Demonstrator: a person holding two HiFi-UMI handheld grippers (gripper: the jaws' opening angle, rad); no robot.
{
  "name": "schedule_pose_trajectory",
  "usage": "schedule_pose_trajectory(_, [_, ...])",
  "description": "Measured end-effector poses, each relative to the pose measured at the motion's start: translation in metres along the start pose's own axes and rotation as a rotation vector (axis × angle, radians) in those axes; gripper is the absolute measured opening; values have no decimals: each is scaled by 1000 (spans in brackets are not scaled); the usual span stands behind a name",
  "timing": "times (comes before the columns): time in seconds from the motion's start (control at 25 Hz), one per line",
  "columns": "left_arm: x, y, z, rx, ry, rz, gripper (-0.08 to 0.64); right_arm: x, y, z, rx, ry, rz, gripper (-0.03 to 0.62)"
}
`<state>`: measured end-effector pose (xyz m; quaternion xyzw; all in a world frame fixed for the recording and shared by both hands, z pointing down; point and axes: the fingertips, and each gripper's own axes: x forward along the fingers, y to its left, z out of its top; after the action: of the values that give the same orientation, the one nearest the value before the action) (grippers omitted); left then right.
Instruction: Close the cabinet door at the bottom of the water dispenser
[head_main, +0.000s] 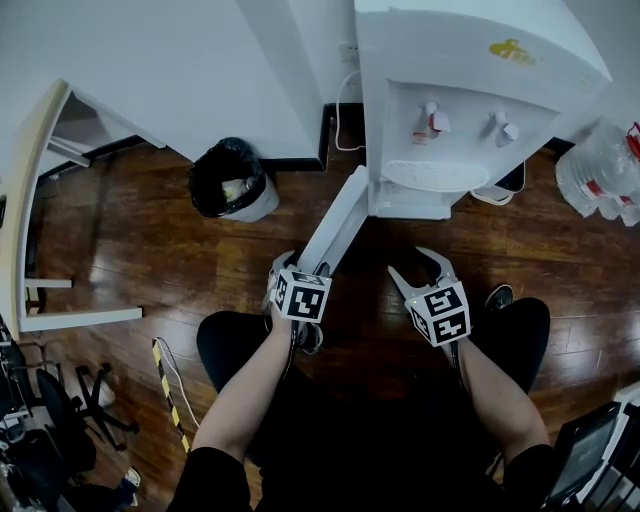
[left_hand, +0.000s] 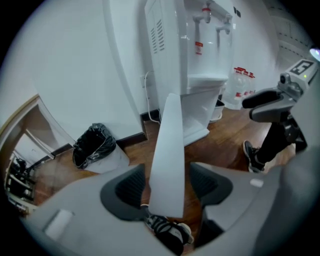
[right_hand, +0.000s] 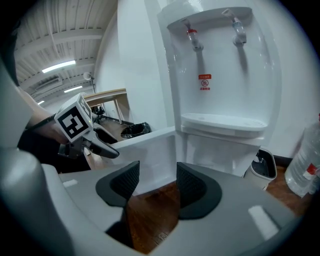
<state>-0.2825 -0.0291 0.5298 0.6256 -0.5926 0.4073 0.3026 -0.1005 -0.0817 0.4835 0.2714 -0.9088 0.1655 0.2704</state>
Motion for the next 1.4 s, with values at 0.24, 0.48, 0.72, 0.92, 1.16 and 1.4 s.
schedule_pose_trajectory(0.24, [1, -3, -4, -19, -3, 18, 242, -5, 10, -4, -2, 7, 29, 233])
schedule_pose_trajectory(0.48, [-3, -49, -2, -82, 17, -52, 235, -33, 11, -30, -22, 58, 23, 232])
schedule_pose_trajectory(0.72, [-3, -106, 12, -179, -24, -122, 253, -73, -5, -67, 33, 91, -26, 232])
schedule_pose_trajectory(0.92, [5, -132, 18, -291, -65, -127, 253, -100, -6, -101, 49, 116, -40, 230])
schedule_pose_trajectory(1.16, [-2, -156, 34, -392, -52, -150, 261, -106, 6, -119, 190, 138, -37, 230])
schedule_pose_trajectory(1.4, [-1, -172, 43, -426, -44, -165, 270, -71, 26, -117, 224, 163, -66, 225])
